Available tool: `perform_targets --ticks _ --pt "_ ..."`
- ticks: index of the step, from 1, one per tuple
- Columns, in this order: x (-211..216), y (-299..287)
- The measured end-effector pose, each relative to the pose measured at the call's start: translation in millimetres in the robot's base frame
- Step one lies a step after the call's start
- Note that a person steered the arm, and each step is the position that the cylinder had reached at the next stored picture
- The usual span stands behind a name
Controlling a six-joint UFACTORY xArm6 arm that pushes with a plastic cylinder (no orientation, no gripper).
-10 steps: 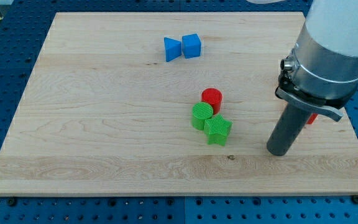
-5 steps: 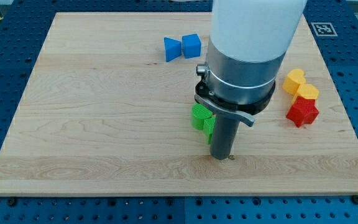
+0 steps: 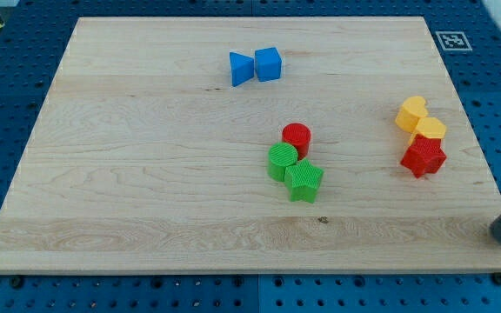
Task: Push the red star into the red circle
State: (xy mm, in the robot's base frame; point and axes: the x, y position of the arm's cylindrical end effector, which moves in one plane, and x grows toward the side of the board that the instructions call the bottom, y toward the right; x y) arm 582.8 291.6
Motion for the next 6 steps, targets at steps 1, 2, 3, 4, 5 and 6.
perform_targets --ticks 1,2,3,4,5,6 --pt "-34.5 12.5" --pt "-47.9 7.4" --pt "-68.1 -4.5" --pt "-82.1 -22.8" --pt "-77.8 -26.7" --pt "-71.9 -28.9"
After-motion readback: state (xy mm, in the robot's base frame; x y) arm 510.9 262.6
